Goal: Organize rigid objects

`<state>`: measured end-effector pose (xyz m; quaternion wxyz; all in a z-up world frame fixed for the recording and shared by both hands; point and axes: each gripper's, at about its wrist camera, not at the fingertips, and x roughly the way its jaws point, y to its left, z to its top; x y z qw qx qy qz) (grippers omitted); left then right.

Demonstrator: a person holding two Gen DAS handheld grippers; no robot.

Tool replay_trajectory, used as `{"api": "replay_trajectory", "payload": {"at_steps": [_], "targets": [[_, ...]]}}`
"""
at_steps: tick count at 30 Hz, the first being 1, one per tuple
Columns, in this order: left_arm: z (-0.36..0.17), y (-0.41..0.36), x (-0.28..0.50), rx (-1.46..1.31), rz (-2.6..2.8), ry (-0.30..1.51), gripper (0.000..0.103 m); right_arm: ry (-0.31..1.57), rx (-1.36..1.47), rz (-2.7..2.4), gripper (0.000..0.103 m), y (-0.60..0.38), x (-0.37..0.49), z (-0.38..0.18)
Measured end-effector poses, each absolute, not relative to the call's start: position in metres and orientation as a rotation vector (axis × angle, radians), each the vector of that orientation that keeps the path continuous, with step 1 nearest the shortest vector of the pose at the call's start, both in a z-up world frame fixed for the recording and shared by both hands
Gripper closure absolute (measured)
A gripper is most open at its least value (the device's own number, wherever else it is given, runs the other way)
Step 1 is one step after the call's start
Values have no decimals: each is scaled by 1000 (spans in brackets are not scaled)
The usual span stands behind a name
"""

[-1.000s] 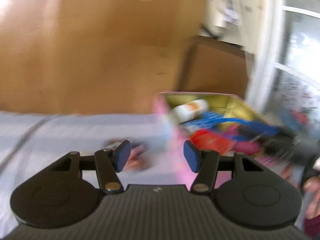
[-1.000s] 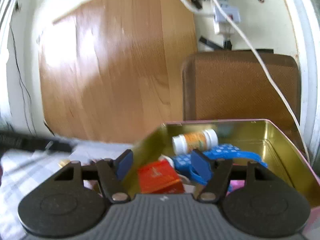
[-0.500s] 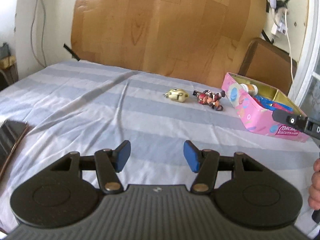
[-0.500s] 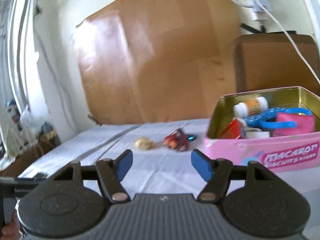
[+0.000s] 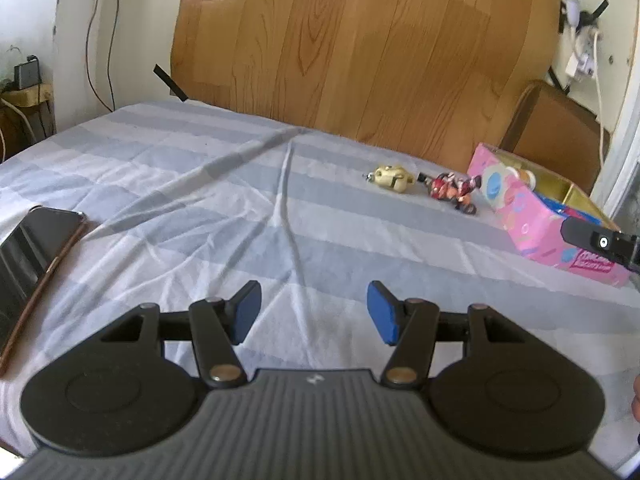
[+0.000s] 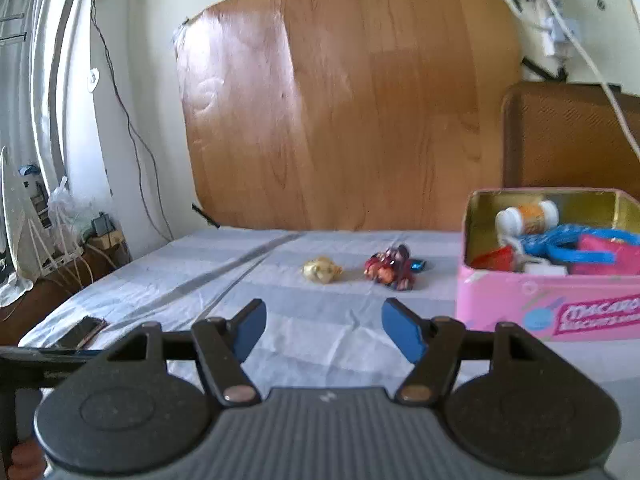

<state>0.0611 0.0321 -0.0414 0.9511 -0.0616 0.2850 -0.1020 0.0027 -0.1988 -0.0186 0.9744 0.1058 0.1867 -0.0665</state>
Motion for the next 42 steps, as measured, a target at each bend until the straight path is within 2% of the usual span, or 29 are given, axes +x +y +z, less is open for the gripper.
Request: {"api": "replay_trajectory", "payload": {"at_steps": [2,6,12,17,20,22,23,25,26,35,37,39,42], "targets": [[-44,29,72,-113,-205,580,42,407,200,-129,43,-200,16,-24],[-51,18,95,-69,-196,564,42,442,139,-77,47,-202,54,-28],[-61,20,115,-77,-221,566,39,457,65,-26,47,-214,132,-43],[-62,17,112,-71,-233,573,39,486,6,11,37,-222,199,-53],[-61,20,111,-90,-237,572,39,564,-21,15,37,-224,233,-63],[-61,20,112,-96,-241,572,39,616,-45,12,42,-224,246,-71],[-61,19,112,-100,-245,572,39,644,-54,16,57,-223,249,-75],[-60,19,112,-103,-247,572,39,648,-76,30,69,-219,246,-79],[-60,19,112,-104,-248,572,39,652,-74,42,70,-217,243,-79],[-61,23,113,-128,-255,575,39,664,-92,162,70,-182,168,-75],[-61,22,113,-122,-270,577,37,668,-88,182,70,-175,143,-73],[-61,20,112,-115,-302,583,27,657,-86,188,70,-169,117,-72],[-61,16,107,-96,-309,588,27,655,-62,193,70,-164,88,-71]]}}
